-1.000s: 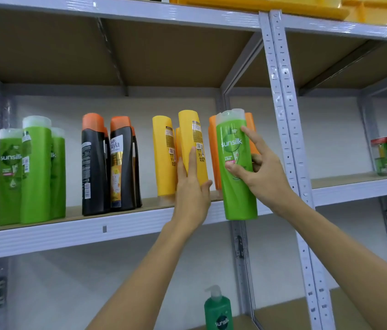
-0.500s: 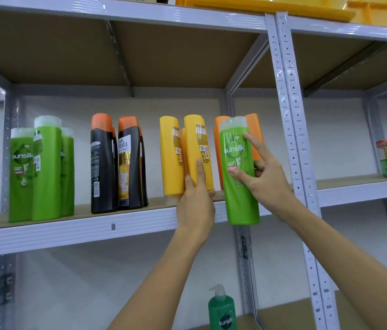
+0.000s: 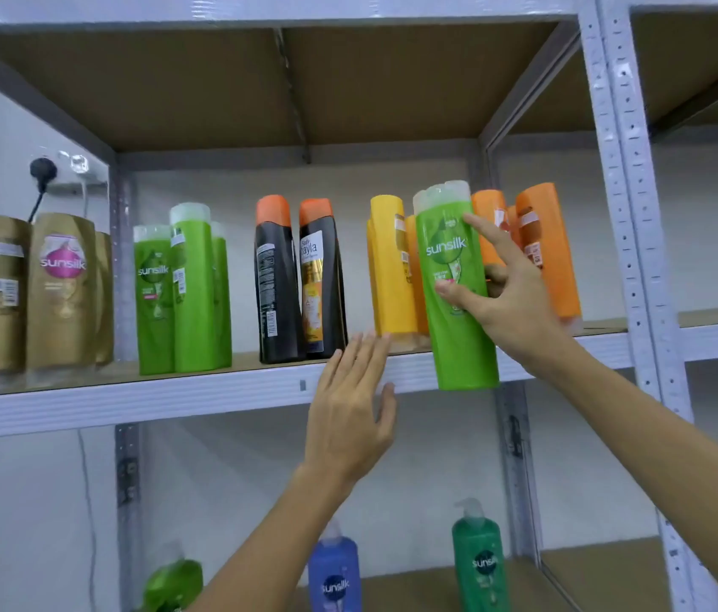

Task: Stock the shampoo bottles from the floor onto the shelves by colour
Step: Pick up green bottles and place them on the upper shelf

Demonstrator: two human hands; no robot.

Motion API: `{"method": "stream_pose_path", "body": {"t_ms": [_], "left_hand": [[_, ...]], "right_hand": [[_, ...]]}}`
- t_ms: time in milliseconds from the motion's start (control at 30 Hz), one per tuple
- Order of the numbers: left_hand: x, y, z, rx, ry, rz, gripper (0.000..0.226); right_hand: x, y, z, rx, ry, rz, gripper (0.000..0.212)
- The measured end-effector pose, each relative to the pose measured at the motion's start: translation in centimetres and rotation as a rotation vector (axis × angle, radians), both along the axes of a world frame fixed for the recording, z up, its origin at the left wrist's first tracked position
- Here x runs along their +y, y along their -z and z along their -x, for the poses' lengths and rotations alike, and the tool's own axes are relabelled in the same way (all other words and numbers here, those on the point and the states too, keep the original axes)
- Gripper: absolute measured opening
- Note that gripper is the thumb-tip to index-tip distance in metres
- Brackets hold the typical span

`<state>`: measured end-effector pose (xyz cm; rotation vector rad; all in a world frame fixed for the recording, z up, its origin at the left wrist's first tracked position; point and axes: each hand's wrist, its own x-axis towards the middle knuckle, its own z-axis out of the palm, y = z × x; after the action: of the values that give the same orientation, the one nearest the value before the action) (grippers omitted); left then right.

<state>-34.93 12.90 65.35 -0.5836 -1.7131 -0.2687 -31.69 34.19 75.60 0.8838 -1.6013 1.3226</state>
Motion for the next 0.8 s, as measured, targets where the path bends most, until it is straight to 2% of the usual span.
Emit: {"method": "stream_pose_path", "body": {"t_ms": [200, 567, 800], "left_hand": [[-8.9, 2.0, -1.9, -0.069, -0.213, -0.073, 0.069], [-21.8, 2.3, -5.5, -0.193, -0.385, -0.323, 0.069], [-26.0, 1.4, -6.5, -0.256, -0.412, -0.300, 0.076]], "right_hand": [[-6.1, -0.9, -0.9, 0.022, -0.072, 0.022, 0.071], [-20.6, -3.5, -2.3, 0.134, -0.105, 0.003, 0.072], [-29.1, -4.1, -2.5, 0.224, -0.072, -0.051, 0.071]]}}
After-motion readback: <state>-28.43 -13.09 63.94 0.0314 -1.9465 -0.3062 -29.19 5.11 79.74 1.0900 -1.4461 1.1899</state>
